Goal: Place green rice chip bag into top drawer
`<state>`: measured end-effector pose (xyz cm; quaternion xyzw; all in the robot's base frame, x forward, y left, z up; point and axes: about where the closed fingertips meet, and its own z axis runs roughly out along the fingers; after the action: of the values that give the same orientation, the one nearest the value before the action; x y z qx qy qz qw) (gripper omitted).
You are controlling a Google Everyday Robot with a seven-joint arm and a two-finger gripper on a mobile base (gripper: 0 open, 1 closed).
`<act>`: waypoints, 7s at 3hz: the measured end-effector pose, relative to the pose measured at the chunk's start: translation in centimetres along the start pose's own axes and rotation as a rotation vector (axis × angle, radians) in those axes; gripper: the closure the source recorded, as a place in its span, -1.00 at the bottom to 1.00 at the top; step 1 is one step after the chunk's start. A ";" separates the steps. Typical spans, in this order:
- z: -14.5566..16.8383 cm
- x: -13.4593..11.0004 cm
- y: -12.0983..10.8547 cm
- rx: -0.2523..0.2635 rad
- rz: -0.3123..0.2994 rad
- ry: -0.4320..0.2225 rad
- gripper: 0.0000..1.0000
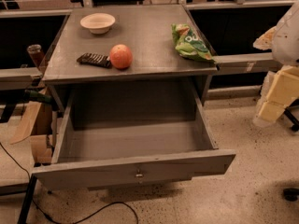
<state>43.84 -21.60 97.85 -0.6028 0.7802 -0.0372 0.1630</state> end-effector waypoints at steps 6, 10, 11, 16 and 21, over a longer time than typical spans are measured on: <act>4.9 -5.2 -7.6 -0.184 0.426 -0.404 -1.00; 12.5 -13.5 -20.1 0.157 0.802 -0.292 -1.00; 15.8 -15.4 -23.4 0.189 0.881 -0.240 -1.00; 21.6 -9.5 -28.8 0.294 1.099 -0.030 -1.00; 18.9 -11.1 -27.6 0.262 0.979 -0.026 1.00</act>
Offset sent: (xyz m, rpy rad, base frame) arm 0.0605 0.0132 -0.0112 0.2811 0.0480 -0.1540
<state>77.54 -15.82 89.32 -0.1412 0.9580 -0.0465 0.2453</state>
